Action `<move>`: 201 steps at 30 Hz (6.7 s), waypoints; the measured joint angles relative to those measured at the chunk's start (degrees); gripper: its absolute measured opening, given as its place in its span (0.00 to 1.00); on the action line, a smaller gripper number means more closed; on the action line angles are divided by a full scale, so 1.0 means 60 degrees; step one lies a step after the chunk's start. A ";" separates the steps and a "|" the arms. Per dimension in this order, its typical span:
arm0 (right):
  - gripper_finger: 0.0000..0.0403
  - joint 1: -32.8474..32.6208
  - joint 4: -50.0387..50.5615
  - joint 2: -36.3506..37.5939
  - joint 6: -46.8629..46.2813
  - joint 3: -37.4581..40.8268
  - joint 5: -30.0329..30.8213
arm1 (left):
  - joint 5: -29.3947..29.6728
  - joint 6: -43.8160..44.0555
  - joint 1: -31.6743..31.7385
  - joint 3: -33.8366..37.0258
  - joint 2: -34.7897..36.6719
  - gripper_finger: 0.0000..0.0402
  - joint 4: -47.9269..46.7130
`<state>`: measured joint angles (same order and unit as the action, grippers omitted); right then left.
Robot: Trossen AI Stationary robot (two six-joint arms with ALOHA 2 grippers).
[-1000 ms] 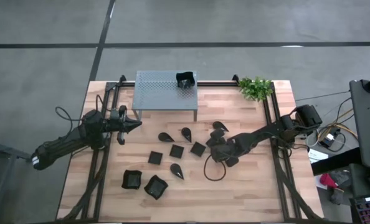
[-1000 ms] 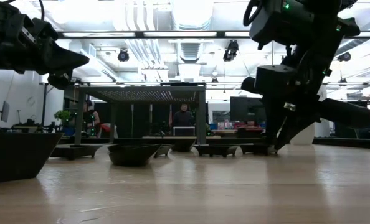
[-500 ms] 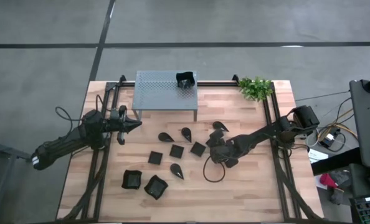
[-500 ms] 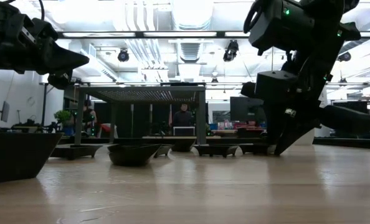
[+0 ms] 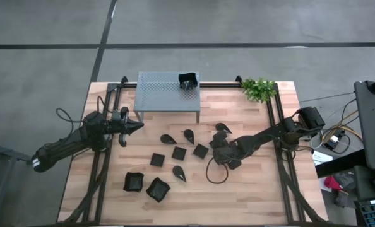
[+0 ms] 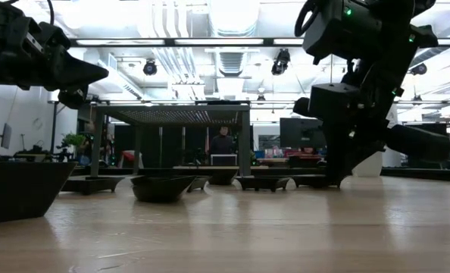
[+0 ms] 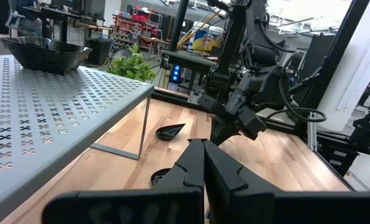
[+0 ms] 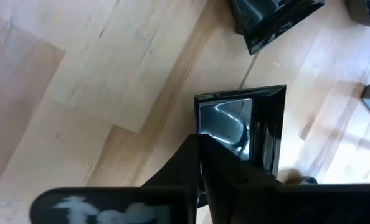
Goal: Pick & Place Mini shaped plates
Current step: Put the black square plate on the shelf, then stack the black square plate on top of the other black square plate on the shelf
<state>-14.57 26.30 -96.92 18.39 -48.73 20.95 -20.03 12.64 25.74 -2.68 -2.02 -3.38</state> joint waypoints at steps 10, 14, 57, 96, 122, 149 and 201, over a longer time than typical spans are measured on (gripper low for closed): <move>0.02 -0.0007 0.0341 0.0342 -0.0544 -0.0917 0.0010 | -0.0001 0.0000 -0.0001 0.0003 0.0000 0.01 0.0003; 0.02 -0.0007 0.0665 0.0349 -0.0637 -0.1815 0.0015 | 0.0000 0.0001 -0.0003 0.0000 0.0000 0.01 0.0003; 0.02 0.3213 0.1888 -0.1819 0.0795 -0.7205 0.2762 | -0.0004 0.0003 -0.0002 0.0003 -0.0004 0.01 0.0003; 0.02 0.3439 0.1272 -0.1847 0.0971 -0.7216 0.2161 | -0.0003 0.0000 -0.0001 0.0000 -0.0015 0.01 0.0003; 0.08 0.3432 0.1549 -0.1847 0.0689 -0.7144 0.1773 | 0.0000 0.0000 -0.0002 0.0000 -0.0015 0.01 0.0002; 0.15 0.1704 0.2461 -0.1735 -0.1455 -0.7144 0.0353 | -0.0002 0.0000 -0.0002 0.0000 -0.0015 0.01 0.0002; 0.18 -0.0341 0.3194 -0.3931 -0.5865 -0.6159 0.0042 | 0.0000 0.0002 -0.0002 0.0000 -0.0018 0.01 0.0003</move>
<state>-16.62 45.47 -120.51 -16.80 -85.69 21.20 -20.03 12.66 25.72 -2.67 -2.13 -3.36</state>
